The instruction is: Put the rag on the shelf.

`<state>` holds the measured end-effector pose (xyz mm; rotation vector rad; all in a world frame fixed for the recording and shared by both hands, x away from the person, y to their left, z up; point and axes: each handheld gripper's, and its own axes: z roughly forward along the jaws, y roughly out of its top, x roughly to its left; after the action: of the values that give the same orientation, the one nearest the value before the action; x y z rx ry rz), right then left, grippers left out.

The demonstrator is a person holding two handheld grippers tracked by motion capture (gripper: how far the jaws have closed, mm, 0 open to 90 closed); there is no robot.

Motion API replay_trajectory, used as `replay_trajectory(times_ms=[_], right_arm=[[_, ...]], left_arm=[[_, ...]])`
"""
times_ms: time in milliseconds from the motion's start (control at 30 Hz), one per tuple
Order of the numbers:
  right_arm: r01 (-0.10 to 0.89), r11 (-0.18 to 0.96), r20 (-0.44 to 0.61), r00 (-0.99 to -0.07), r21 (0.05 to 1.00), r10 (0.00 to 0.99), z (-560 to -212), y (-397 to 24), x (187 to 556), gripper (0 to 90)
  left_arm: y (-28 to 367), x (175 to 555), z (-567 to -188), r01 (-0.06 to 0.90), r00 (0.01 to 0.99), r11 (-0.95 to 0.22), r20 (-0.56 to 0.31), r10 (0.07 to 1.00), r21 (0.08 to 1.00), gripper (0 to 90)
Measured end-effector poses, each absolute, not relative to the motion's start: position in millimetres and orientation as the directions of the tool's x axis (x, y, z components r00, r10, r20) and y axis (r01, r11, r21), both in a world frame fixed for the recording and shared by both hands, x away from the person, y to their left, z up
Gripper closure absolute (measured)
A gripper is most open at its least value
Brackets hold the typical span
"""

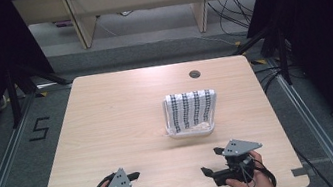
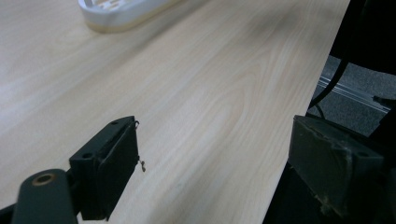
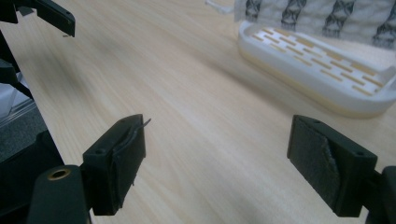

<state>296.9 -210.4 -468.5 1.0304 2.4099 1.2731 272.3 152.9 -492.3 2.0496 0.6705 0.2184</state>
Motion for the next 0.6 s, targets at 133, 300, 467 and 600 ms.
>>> replay_trajectory(times_ms=[133,300,467,600], right_arm=[[0.499,0.381,0.133,-0.724,0.779,0.676,-474,-213,293,20.4],[0.488,0.389,0.113,-0.723,0.781,0.681,-477,-217,288,20.4],[0.496,0.389,0.113,-0.717,0.777,0.688,-479,-221,283,20.1],[0.507,0.397,0.115,-0.714,0.766,0.691,-481,-221,283,20.2]], left_arm=[[155,269,-500,0.374,0.828,-0.437,-0.081,0.555,0.818,15.4],[155,265,-501,0.398,0.810,-0.421,-0.097,0.579,0.815,15.4],[157,268,-501,0.399,0.806,-0.415,-0.098,0.583,0.818,15.4],[158,269,-502,0.397,0.805,-0.409,-0.097,0.585,0.822,15.4]])
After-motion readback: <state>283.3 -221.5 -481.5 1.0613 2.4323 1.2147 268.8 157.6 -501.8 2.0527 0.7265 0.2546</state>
